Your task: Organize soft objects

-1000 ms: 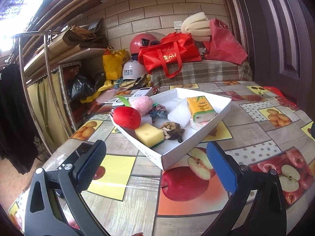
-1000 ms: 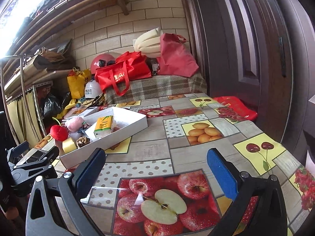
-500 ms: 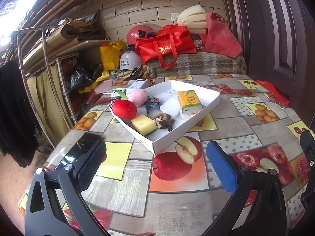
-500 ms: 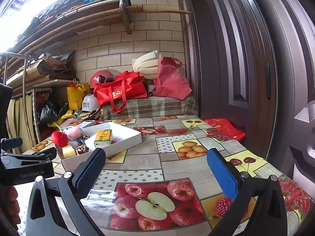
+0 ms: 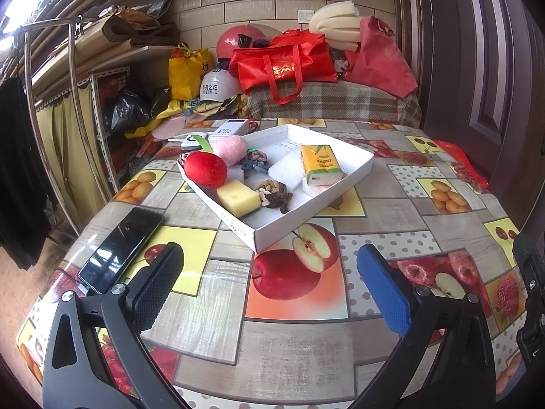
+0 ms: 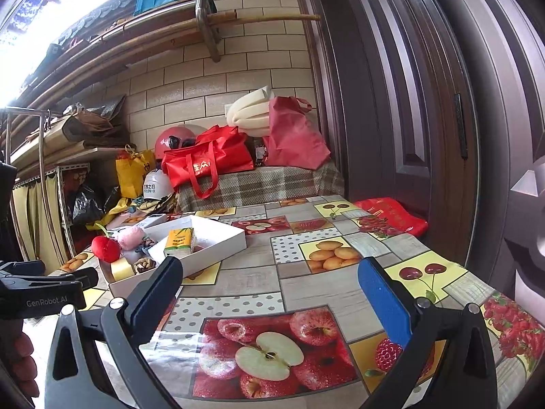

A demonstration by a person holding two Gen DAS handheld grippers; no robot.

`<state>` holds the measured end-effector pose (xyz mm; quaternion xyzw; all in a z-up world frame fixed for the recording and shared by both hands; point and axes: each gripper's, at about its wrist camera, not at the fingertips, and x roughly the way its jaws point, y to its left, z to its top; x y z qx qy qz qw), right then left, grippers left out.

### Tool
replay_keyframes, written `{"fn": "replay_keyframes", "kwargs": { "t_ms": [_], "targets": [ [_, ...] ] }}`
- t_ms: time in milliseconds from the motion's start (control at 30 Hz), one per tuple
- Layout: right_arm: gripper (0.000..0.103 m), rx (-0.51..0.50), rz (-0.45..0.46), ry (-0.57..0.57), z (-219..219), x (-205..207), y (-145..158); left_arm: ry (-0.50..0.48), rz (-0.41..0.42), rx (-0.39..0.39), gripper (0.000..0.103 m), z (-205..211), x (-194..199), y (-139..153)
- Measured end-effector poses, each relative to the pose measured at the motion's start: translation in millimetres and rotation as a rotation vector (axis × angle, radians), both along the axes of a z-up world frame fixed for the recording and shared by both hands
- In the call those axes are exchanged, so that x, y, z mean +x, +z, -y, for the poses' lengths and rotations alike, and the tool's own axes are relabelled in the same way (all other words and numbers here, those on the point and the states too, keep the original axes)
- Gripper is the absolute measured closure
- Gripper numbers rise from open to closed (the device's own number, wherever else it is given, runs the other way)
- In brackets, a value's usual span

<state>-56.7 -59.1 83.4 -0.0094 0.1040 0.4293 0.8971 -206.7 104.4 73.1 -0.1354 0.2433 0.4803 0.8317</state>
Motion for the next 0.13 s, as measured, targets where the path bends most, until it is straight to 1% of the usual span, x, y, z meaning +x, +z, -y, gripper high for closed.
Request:
{"fn": "replay_keyframes", "kwargs": {
  "t_ms": [133],
  "targets": [
    [0.0, -0.004, -0.001, 0.002, 0.3, 1.8, -0.3, -0.002, 0.001, -0.001, 0.0, -0.5, 0.1, -0.9]
  ]
}}
